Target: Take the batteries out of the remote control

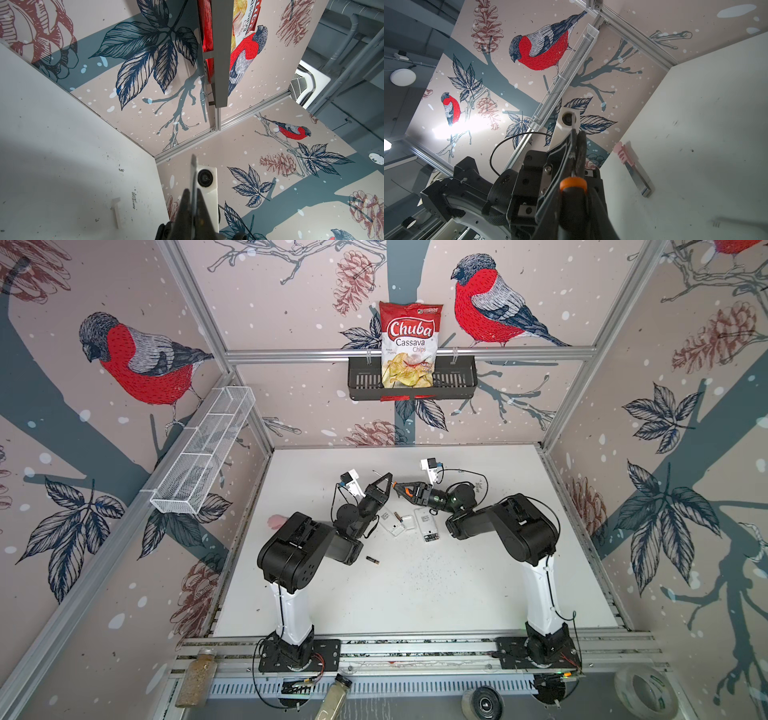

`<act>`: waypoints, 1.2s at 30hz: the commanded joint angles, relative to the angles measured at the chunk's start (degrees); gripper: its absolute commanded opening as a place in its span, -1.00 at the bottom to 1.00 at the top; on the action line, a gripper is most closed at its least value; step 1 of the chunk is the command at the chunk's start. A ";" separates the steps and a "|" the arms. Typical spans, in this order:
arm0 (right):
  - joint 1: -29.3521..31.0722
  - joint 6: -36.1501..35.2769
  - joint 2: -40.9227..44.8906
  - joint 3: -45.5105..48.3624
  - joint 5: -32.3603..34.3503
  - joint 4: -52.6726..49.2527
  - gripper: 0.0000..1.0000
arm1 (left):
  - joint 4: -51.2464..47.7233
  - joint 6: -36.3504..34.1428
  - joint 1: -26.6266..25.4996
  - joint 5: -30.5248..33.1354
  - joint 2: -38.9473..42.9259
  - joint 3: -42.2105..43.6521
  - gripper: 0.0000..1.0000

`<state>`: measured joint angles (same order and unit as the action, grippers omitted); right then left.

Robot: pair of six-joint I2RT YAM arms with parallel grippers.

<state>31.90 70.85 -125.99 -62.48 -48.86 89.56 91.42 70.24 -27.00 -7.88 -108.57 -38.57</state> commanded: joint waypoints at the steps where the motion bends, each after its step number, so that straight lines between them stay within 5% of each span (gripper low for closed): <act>1: -0.86 1.30 0.23 0.08 0.74 1.76 -0.63 | 11.81 -2.65 -0.15 -1.33 0.29 0.42 -0.75; 3: -1.30 1.35 0.56 0.08 0.37 1.47 -0.66 | 11.80 -2.65 -0.15 -1.98 0.21 0.42 -0.29; 11: -2.80 -1.73 3.52 2.47 0.08 -3.13 -0.70 | 11.77 -3.56 0.19 -3.91 0.90 1.38 0.96; 16: -5.22 -6.41 8.09 6.28 0.21 -10.65 -0.75 | 11.52 -5.55 1.43 -6.92 2.69 2.92 0.96; 24: -10.96 -24.39 23.83 14.87 3.58 -39.87 -0.79 | 1.03 -9.52 5.11 -9.68 7.99 7.59 0.96; 36: -12.69 -41.99 46.37 24.82 16.35 -75.76 -0.80 | -43.28 -27.10 4.81 -10.61 15.86 -3.23 0.94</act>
<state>19.14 34.63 -82.48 -38.79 -37.58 24.56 63.48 50.52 -21.91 -19.00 -93.60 -38.72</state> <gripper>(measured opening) 0.229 0.970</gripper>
